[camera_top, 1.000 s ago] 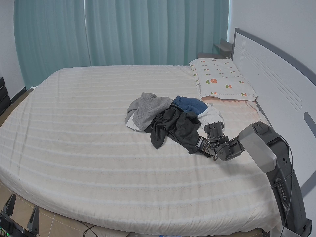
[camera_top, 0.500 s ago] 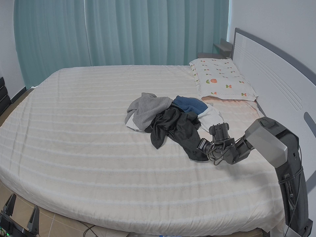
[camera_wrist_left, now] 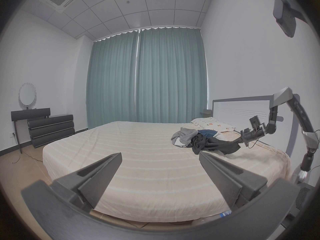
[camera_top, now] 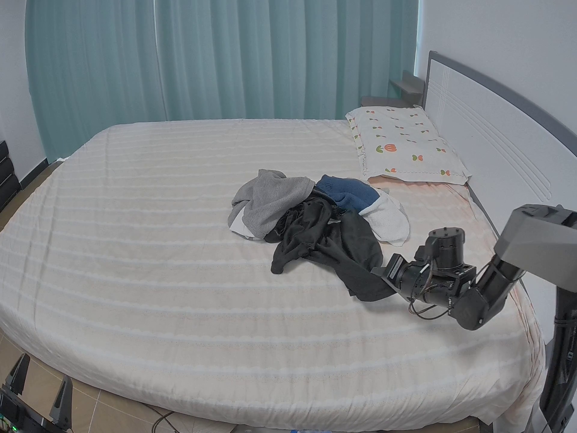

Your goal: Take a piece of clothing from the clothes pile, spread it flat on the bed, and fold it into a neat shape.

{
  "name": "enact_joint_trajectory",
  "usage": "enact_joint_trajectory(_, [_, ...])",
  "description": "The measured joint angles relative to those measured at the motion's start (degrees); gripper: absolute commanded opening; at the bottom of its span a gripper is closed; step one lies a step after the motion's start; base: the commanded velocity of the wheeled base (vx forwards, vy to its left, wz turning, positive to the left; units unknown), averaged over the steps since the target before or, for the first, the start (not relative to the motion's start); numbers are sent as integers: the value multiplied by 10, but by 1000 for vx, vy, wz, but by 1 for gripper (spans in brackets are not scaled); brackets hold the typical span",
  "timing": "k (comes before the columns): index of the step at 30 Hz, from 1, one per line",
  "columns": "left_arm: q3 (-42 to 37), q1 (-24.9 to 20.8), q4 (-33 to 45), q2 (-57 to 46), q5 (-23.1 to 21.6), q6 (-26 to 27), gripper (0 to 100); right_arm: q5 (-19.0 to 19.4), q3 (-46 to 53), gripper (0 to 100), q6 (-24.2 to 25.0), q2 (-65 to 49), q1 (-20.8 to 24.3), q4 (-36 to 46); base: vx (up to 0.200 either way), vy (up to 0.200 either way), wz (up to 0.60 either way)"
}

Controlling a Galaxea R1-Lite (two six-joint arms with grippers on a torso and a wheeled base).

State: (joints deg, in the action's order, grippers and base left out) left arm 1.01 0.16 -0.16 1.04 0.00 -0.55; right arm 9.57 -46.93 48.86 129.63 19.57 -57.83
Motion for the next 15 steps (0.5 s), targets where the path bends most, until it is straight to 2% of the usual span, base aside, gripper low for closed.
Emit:
enact_joint_trajectory(7, [0, 0, -1, 0, -8, 18, 100, 22, 102, 0, 4, -148, 24, -46, 0, 0, 0])
enact_joint_trajectory(15, [0, 0, -5, 0, -11, 30, 100, 29, 134, 0, 4, -312, 60, -47, 0, 0, 0])
